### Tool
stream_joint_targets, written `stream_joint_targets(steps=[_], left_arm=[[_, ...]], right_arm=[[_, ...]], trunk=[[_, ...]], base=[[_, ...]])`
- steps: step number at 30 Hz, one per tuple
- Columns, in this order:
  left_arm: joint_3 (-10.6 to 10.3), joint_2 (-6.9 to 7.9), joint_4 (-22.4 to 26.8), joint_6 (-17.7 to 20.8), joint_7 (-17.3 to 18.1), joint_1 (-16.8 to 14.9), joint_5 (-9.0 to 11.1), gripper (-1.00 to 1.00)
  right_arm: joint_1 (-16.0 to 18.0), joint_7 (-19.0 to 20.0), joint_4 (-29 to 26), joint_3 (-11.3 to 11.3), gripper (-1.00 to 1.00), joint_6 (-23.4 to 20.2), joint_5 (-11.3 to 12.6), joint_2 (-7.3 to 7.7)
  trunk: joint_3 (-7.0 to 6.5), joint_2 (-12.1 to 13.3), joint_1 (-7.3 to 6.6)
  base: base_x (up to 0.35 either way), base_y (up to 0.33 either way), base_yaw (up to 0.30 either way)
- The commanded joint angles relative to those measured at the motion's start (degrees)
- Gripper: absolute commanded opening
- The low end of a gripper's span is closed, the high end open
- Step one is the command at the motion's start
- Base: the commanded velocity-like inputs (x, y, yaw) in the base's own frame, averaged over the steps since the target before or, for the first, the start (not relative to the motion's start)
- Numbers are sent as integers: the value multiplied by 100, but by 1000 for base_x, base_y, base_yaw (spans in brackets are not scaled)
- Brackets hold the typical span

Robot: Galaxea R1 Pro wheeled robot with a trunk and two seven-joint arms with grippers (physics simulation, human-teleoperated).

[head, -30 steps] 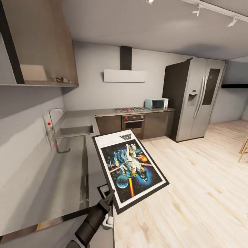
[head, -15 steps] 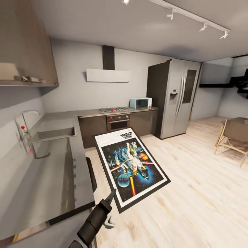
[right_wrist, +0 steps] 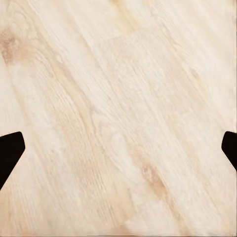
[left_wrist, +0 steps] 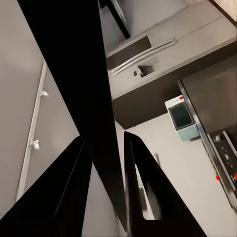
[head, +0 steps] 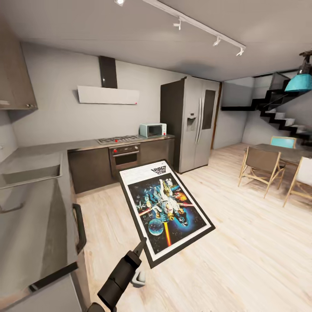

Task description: Pick up the poster from the kitchen countertop and hang it on one of the wall nails in the kitchen.

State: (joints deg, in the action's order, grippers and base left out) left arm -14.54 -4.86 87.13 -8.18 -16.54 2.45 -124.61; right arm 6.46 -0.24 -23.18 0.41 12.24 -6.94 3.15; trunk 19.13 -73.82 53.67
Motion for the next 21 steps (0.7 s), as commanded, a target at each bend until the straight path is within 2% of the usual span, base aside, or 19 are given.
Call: stream_joint_targets(steps=[1,7,8,14,21], left_arm=[[15,-8,6,-17,-43,1,-65,-100],[-2,-10,6,-17,-43,1,-69,-100],[-70,-11,6,-17,-43,1,-70,-100],[-126,-14,6,-17,-38,1,-71,-100],[-159,-15,6,-17,-34,1,-71,-100]], right_arm=[[5,-2,6,3,100,16,-44,1],[5,-2,6,3,100,16,-44,1],[5,-2,6,4,100,17,-44,1],[5,-2,6,3,100,16,-44,1],[5,-2,6,3,100,17,-44,1]], trunk=[[5,-3,0],[-1,-3,0],[-5,-3,0],[-33,-3,0],[-67,-3,0]], base=[[0,-300,-72],[0,-301,-64],[0,-302,-238],[9,-302,-254],[127,-285,-266]])
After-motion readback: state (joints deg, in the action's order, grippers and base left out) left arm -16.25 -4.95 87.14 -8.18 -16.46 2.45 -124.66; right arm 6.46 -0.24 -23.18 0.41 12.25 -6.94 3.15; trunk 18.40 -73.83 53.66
